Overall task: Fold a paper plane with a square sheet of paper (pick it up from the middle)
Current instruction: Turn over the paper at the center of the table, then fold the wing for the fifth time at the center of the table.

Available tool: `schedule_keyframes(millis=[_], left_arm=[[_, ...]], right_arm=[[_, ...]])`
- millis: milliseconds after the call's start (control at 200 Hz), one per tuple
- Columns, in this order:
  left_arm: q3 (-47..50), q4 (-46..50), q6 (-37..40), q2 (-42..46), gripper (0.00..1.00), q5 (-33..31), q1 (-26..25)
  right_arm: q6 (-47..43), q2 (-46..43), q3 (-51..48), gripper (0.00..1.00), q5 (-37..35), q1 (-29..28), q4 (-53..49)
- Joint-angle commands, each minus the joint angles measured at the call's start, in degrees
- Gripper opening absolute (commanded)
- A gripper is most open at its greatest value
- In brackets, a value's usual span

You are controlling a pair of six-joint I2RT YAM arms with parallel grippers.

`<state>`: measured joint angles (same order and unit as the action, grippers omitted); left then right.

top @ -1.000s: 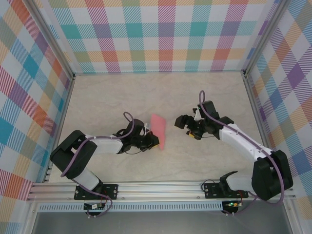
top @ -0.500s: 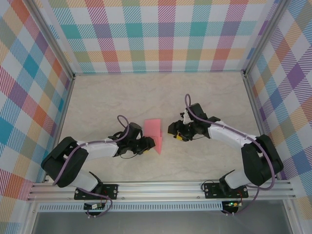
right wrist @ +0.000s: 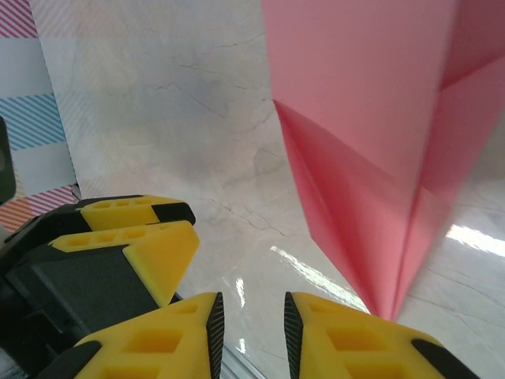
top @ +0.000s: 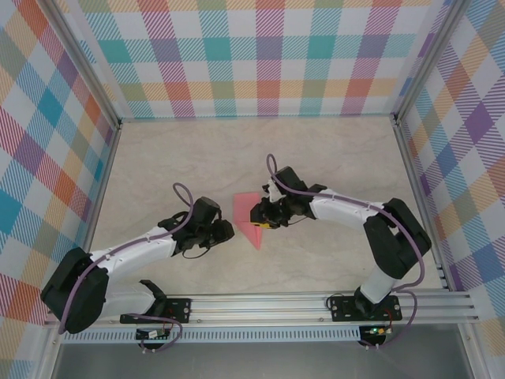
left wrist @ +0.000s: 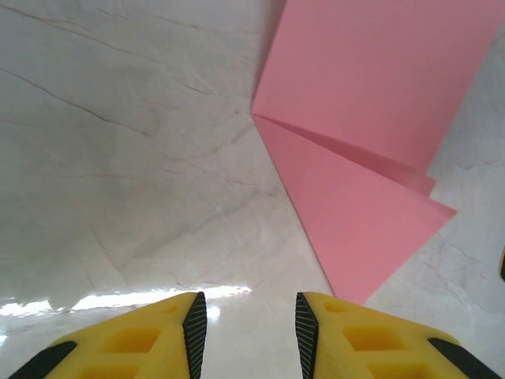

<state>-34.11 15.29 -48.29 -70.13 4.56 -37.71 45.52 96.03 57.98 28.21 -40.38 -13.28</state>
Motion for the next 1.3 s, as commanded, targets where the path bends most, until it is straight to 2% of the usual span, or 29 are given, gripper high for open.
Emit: schedule_keyframes(millis=[0,155,440,755,1000,1295], left_arm=[[-2.17,3.91,1.78,-0.93,0.37,-1.32,1.38],[-3.56,3.88,2.05,-2.99,0.37,-0.13,1.93],[-4.99,3.20,2.60,-5.44,0.38,1.59,2.21],[-7.05,1.41,2.83,-8.76,0.41,5.13,2.21],[-9.28,1.11,2.54,-11.98,0.44,7.10,2.21],[-10.44,-3.31,-0.82,-15.40,0.53,9.15,3.15]], right_arm=[[-1.56,3.08,2.84,0.27,0.85,-0.58,-0.24],[-2.35,6.68,5.28,0.26,1.87,-0.58,-0.66],[-5.30,10.43,6.98,0.23,-2.08,-0.49,-4.91],[-5.98,10.52,3.75,0.23,-3.86,0.63,-3.14],[-5.81,10.72,0.20,0.23,-2.37,2.56,-0.05],[-5.18,11.12,-2.66,0.24,-1.58,3.20,2.93]])
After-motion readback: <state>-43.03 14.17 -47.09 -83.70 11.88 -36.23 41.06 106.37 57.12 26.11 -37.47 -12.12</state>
